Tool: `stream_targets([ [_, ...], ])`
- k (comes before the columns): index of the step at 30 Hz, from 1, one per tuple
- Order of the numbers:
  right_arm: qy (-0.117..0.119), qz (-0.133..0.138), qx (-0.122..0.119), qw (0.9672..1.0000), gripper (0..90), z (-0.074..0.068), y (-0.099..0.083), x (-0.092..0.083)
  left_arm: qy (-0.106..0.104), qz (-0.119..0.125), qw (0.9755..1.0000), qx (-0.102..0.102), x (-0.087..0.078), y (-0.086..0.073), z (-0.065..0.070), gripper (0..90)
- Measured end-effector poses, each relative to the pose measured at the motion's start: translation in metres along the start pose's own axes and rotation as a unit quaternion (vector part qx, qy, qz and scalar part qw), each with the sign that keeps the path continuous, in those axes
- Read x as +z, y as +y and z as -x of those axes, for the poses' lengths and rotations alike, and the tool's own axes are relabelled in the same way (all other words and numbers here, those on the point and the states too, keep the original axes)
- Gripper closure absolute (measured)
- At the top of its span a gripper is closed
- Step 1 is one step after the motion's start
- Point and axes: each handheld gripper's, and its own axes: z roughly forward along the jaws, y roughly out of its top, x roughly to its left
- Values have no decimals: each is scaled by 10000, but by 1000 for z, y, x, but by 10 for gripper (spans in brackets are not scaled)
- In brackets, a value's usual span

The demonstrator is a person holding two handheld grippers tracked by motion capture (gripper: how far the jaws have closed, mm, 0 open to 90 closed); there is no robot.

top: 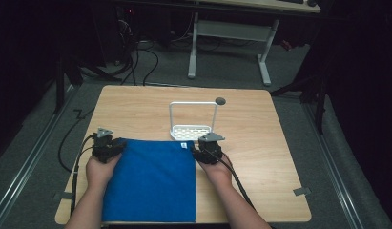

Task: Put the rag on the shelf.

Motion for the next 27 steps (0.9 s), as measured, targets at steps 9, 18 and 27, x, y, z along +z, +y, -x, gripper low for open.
stream_targets([
  [9,-27,-275,27,9996,634,-1,2,19,-48,5,10000,50,0,0,1,689],
  [18,-11,-339,-6,9994,775,-3,6,24,-98,-17,9999,96,0,-1,1,794],
  [27,111,-173,-250,9995,889,-9,7,17,-148,70,9989,433,-6,-2,5,890],
])
